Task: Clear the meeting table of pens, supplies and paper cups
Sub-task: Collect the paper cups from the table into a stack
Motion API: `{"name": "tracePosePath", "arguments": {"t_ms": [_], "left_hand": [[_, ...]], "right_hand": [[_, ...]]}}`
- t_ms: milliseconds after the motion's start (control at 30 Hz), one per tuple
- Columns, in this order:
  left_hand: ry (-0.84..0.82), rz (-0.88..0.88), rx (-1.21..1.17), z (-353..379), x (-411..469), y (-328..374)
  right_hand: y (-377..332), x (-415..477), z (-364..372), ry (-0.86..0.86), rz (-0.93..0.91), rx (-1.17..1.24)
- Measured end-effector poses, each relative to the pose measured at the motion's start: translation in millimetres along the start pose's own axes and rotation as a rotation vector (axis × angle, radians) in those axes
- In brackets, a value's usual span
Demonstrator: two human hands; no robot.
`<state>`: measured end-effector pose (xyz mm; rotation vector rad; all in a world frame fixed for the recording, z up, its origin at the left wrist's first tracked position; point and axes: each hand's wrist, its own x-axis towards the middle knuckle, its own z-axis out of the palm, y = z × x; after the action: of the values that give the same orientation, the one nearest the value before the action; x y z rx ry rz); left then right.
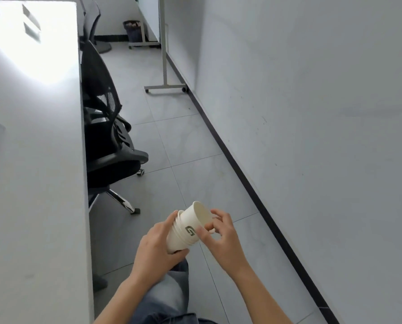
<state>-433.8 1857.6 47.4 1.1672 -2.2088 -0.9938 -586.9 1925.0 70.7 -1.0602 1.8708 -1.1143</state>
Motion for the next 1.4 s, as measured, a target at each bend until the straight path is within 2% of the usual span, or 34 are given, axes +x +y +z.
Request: {"name": "tracePosePath", "arguments": {"t_ms": [100, 233, 467, 633, 733, 900, 1000, 1067, 1167, 1333, 1400], "left_hand": [[-0.049, 0.05, -0.041, 2.3, 50.3, -0.1], [-0.029, 0.141, -0.034, -12.2, 121.8, -5.0], [0.129, 0.124, -0.066, -70.2, 222.5, -37.2], [0.251, 0.078, -0.038, -93.5, 251.7, -60.7], [0.378, 0.032, 0.01, -109.3, 255.4, -76.3], [0.721, -0.147, 0.142, -142.4, 255.2, -96.4], [0.922, -0.344, 0.173, -161.1, 260.6, -104.4], [1.057, -0.517, 0.109, -171.5, 272.2, -111.4], [1.172, -0.692, 0.005, -182.1, 295.9, -123.8], [1.398, -0.846, -0.073, -184.2, 330.4, -130.1], [1.474, -0.891, -0.092, -181.6, 339.1, -130.3]], "right_hand": [[-8.6, 39.5, -12.5, 0.032, 0.06, 0.096], [-32.3, 101.6, -12.2, 0.082, 0.064, 0.176], [-99.8, 217.6, 21.5, 0.04, -0.027, 0.182], [-120.4, 268.3, 48.6, -0.024, -0.077, 0.199], [-131.1, 290.3, 68.1, -0.118, -0.1, 0.183], [-170.4, 329.7, 111.0, -0.397, -0.162, 0.185], [-195.4, 354.8, 141.2, -0.568, -0.247, 0.187], [-210.4, 375.9, 159.4, -0.666, -0.334, 0.155], [-230.7, 415.3, 178.3, -0.751, -0.432, 0.104], [-259.9, 486.5, 195.4, -0.816, -0.547, -0.031], [-266.7, 508.8, 204.1, -0.9, -0.547, -0.114]]}}
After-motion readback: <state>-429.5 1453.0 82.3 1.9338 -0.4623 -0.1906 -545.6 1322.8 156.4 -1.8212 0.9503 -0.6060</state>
